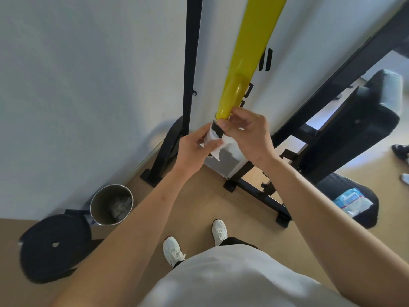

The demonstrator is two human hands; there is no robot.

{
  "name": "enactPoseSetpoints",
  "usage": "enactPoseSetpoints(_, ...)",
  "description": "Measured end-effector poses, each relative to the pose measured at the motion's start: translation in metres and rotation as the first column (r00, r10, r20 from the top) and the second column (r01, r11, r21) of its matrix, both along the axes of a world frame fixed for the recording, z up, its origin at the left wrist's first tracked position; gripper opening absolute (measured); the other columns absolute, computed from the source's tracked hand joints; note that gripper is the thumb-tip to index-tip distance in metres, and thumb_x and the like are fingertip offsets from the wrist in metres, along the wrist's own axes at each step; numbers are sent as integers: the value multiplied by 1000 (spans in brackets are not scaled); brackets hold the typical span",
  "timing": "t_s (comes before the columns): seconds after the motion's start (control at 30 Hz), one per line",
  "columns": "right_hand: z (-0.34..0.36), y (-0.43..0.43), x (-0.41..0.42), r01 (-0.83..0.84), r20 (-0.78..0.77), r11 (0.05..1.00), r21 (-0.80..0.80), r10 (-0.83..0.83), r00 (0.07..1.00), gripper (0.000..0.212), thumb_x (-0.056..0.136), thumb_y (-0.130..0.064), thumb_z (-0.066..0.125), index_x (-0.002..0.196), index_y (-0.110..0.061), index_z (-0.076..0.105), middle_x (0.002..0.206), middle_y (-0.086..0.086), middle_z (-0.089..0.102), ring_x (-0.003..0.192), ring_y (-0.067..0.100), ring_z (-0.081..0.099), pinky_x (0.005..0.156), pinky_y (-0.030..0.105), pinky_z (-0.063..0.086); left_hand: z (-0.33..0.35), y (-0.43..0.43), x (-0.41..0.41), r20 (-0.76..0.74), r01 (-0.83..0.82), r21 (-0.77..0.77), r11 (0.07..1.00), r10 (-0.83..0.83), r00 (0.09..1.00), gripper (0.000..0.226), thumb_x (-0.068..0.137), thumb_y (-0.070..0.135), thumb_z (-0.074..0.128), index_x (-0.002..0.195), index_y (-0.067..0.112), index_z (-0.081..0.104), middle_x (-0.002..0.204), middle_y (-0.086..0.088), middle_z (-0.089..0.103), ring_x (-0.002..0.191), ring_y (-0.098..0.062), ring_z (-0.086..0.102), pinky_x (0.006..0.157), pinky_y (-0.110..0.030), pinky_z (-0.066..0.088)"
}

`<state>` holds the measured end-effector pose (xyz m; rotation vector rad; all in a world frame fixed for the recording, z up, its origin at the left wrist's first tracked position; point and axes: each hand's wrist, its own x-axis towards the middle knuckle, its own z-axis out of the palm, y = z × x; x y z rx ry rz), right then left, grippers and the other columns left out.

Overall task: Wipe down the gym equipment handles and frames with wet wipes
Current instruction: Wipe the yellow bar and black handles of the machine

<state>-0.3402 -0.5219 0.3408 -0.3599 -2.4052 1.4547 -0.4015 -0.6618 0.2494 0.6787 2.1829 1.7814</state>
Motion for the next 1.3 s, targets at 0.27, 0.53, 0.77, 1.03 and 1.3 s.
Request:
enactPoseSetpoints(0.27, 2, 9, 0, -121, 24, 990, -75, 123, 992, 16, 94, -24, 70, 109, -27, 76, 105, -2, 77, 98, 16, 73, 91, 49, 58, 8, -8, -8, 68, 52, -80, 995, -47, 997, 26, 88, 29, 77, 110, 17, 75, 92, 3, 77, 82, -7, 71, 75, -23, 53)
enactPoseSetpoints(0.53, 4, 11, -3, -84, 81, 996, 14, 82, 993, 21, 93, -24, 70, 113, -18, 76, 111, 10, 61, 94, 24, 60, 88, 41, 53, 22, -6, -2, -6, -21, -91, 996, 21, 1000, 9, 88, 28, 77, 92, 22, 72, 81, 9, 72, 71, 0, 65, 67, -10, 47)
enactPoseSetpoints(0.77, 3, 13, -3, -52, 77, 998, -28, 54, 996, 28, 92, -22, 70, 119, -14, 74, 111, 3, 69, 96, 16, 65, 92, 40, 56, 13, -4, -2, 68, 72, -271, 960, -55, 996, 9, 87, 28, 78, 86, 28, 69, 69, 23, 68, 68, 7, 65, 66, -8, 43)
enactPoseSetpoints(1.03, -2, -1, 3, 62, -53, 958, -280, -80, 995, 29, 77, -26, 79, 106, -25, 76, 103, 0, 76, 93, 15, 74, 93, 33, 59, 50, 2, 0, -8, -84, 57, 995, 85, 996, 27, 87, 22, 78, 111, 12, 75, 88, 8, 76, 79, -5, 71, 73, -12, 54)
enactPoseSetpoints(1.3, -19, -3, 19, 32, 76, 985, -172, -19, 997, 37, 98, -12, 62, 131, -28, 64, 120, -14, 69, 101, 0, 68, 89, 15, 54, 1, -10, 3, 83, -66, -279, 958, 93, 992, 13, 88, 29, 76, 95, 18, 78, 85, 7, 77, 76, -5, 70, 73, -20, 55)
